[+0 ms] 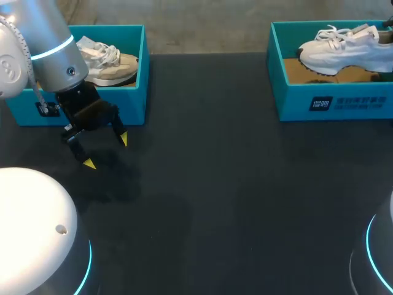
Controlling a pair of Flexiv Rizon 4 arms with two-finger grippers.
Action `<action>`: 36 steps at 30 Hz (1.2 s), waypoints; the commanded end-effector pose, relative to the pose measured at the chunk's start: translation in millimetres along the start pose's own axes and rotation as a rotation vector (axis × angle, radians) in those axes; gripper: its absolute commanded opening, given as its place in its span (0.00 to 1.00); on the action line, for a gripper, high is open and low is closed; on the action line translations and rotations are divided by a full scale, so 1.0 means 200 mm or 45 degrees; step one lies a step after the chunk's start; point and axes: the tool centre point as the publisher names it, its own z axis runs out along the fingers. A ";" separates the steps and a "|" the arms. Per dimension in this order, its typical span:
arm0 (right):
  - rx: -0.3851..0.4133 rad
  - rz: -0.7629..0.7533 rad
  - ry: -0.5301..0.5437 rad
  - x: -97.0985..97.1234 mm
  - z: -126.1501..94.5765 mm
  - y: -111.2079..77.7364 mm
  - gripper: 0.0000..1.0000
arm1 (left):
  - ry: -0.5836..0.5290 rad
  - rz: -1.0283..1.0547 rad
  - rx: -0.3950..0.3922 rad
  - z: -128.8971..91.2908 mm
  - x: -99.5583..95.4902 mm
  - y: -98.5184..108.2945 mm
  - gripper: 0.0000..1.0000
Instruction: Take the shoe out of the shoebox, open the shoe tongue, remove and reinsert the insole, then place the shoe into the shoebox
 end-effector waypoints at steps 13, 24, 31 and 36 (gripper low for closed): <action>-0.002 -0.016 -0.038 0.08 0.13 -0.03 0.00 | -0.001 0.000 -0.004 0.00 0.01 0.00 1.00; 0.028 0.004 -0.054 0.08 0.25 -0.07 0.00 | -0.001 0.000 -0.004 0.00 0.01 0.00 1.00; 0.032 0.000 -0.051 0.10 0.28 -0.11 0.00 | -0.001 0.000 -0.004 0.00 0.01 0.00 1.00; 0.037 0.005 -0.058 0.10 0.27 -0.14 0.00 | -0.001 0.000 -0.004 0.00 0.01 0.00 1.00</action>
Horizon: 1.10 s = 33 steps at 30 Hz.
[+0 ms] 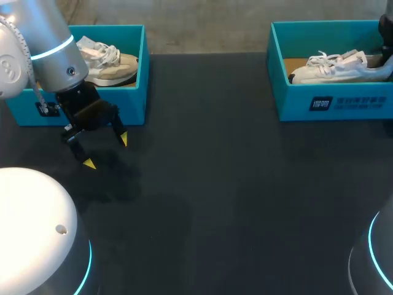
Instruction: Take the shoe out of the shoebox, open the shoe tongue, remove and reinsert the insole, then place the shoe into the shoebox
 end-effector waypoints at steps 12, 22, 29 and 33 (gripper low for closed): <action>0.013 0.001 0.005 -0.01 -0.01 -0.10 0.00 | -0.001 0.000 -0.004 0.00 0.01 0.00 1.00; 0.020 -0.011 0.039 0.03 0.10 -0.13 0.00 | -0.001 0.000 -0.004 0.00 0.01 0.00 1.00; 0.025 -0.009 0.054 0.04 0.16 -0.13 0.00 | -0.001 0.000 -0.004 0.00 0.01 0.00 1.00; 0.028 -0.014 0.066 0.05 0.20 -0.13 0.00 | -0.001 0.000 -0.004 0.00 0.01 0.00 1.00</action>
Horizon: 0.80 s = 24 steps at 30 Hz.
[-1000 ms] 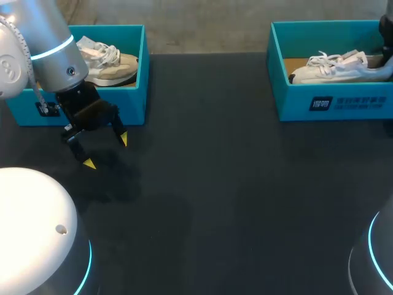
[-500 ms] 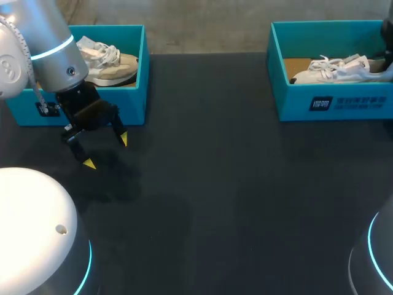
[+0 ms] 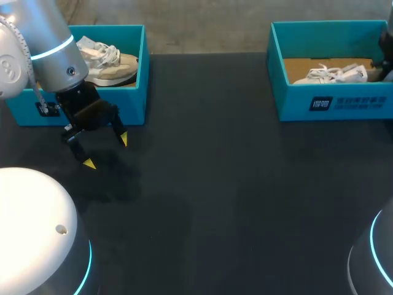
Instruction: Take the shoe out of the shoebox, open the shoe tongue, remove and reinsert the insole, then place the shoe into the shoebox
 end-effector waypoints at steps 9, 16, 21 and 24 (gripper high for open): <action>0.006 -0.009 0.017 0.01 0.10 0.03 0.00 | -0.001 0.000 -0.004 0.00 0.01 0.00 1.00; 0.023 -0.012 0.019 0.03 0.13 0.02 0.00 | -0.001 0.000 -0.004 0.00 0.01 0.00 1.00; 0.022 -0.008 0.019 0.04 0.12 0.02 0.03 | -0.001 0.000 -0.004 0.00 0.01 0.00 1.00; 0.020 -0.004 0.016 0.04 0.10 0.02 0.57 | -0.001 0.000 -0.004 0.00 0.01 0.00 1.00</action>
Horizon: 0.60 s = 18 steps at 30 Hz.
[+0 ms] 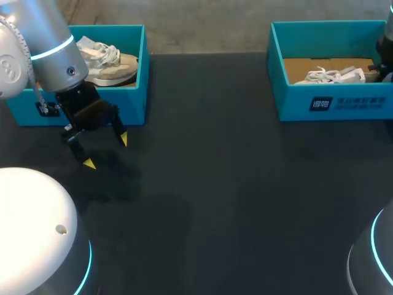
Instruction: Take the shoe out of the shoebox, open the shoe tongue, remove and reinsert the insole, then place the shoe into the shoebox
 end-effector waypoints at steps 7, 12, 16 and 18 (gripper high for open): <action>-0.003 0.004 -0.024 0.03 -0.02 0.00 1.00 | -0.001 0.000 -0.004 0.00 0.01 0.00 1.00; -0.016 0.005 -0.033 0.02 -0.07 -0.01 1.00 | -0.001 0.000 -0.004 0.00 0.01 0.00 1.00; -0.027 0.006 -0.035 0.04 -0.13 -0.01 1.00 | -0.001 0.000 -0.004 0.00 0.01 0.00 1.00; -0.032 0.005 -0.038 0.04 -0.15 -0.01 1.00 | -0.001 0.000 -0.004 0.00 0.01 0.00 1.00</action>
